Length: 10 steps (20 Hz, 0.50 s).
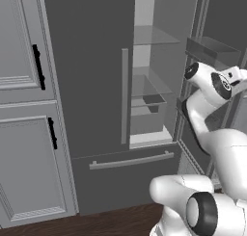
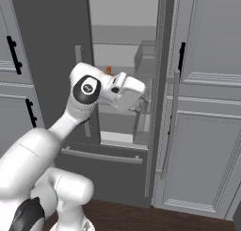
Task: Grab a lemon wedge from the fridge and one ice cube from the ice bowl, and put them in the glass of lemonade.
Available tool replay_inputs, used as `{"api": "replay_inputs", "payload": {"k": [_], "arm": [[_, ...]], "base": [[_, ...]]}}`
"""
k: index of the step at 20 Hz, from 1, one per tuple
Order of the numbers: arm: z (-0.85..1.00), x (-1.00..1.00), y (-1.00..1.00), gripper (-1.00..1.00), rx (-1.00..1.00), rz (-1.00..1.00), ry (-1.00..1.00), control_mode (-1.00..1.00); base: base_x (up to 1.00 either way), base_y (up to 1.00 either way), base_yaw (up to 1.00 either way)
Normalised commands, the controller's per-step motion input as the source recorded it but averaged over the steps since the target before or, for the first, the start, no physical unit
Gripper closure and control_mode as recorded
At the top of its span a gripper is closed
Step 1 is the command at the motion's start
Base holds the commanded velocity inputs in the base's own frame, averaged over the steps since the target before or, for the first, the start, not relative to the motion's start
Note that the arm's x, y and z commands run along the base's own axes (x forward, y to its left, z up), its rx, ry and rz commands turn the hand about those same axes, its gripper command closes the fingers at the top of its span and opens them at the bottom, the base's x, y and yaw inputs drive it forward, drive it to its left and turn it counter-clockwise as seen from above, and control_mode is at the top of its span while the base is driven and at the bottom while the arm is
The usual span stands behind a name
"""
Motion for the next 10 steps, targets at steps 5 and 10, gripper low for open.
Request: {"api": "replay_inputs", "payload": {"k": [5, 10], "arm": [[0.04, -0.10, 0.73, -1.00, 0.41, 0.24, -0.34, -1.00], [0.00, 0.03, 0.80, -1.00, 0.50, 0.55, -0.11, -1.00]], "base": [[0.00, 0.00, 0.00], [0.00, 0.00, 0.00]]}}
